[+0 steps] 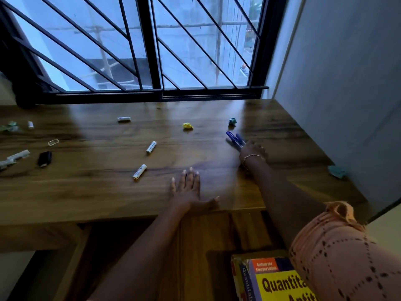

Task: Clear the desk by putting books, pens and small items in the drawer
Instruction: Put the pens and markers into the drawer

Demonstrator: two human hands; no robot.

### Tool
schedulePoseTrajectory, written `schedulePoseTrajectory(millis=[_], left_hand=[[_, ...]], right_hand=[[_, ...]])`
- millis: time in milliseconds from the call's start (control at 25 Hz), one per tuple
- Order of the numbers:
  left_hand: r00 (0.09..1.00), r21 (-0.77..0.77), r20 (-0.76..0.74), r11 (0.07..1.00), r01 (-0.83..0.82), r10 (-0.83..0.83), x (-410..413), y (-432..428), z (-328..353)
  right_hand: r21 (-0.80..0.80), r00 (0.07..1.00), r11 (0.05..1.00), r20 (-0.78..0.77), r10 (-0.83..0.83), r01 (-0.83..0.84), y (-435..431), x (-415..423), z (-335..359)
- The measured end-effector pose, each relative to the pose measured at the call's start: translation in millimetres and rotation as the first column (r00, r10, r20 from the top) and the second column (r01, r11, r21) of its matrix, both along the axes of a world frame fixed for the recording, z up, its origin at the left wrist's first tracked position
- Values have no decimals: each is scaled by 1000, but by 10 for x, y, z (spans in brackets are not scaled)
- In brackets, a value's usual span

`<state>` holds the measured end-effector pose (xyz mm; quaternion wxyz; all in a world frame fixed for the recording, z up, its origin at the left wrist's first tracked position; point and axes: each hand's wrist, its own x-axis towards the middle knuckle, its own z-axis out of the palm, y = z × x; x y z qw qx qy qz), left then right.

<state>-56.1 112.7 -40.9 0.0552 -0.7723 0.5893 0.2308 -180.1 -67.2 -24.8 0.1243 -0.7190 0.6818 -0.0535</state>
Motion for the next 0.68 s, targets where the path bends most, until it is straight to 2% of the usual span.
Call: schedulePoseTrajectory(millis=[120,200,240,280,320,360,400,440,480,520,600,680], left_hand=[[1000,-41,-15,999,-10,9,-4,27,-17],[1000,-53,-30,999,0,-2,8,42,-22],[999,-62,-49,998,-3,0,15,57,-15],[995,-99,-95,995,-25,16,23,75,11],[977,-187,-203,978,-98,59,39,91,46],[923,-313,-370,921,-234,109,43,115,127],[829,-434,-545,805,-404,122,40,127,233],[748,-539,-660,649,-536,70,30,122,360],[727,-629,-687,511,-586,-12,5,93,514],[738,-698,-668,422,-578,-94,-19,40,654],[755,-780,-610,352,-517,-242,-88,-83,865],[758,-815,-562,380,-438,-330,-141,-154,942]], right_hand=[[-46,992,992,-64,112,-115,148,-13,42],[-56,986,985,38,165,-163,230,-27,47],[-42,968,987,194,158,-153,271,-43,37],[-26,894,988,422,147,-150,338,-58,39],[-8,757,985,638,139,-174,424,-65,35],[-4,614,972,775,150,-233,552,-74,49],[-24,497,950,848,185,-313,682,-85,68],[-62,391,919,892,226,-390,811,-96,94],[-97,302,887,918,255,-452,909,-90,111],[-119,236,854,933,271,-507,991,-74,125],[-144,221,802,920,324,-580,1076,-20,144],[-174,250,782,887,389,-598,1112,35,160]])
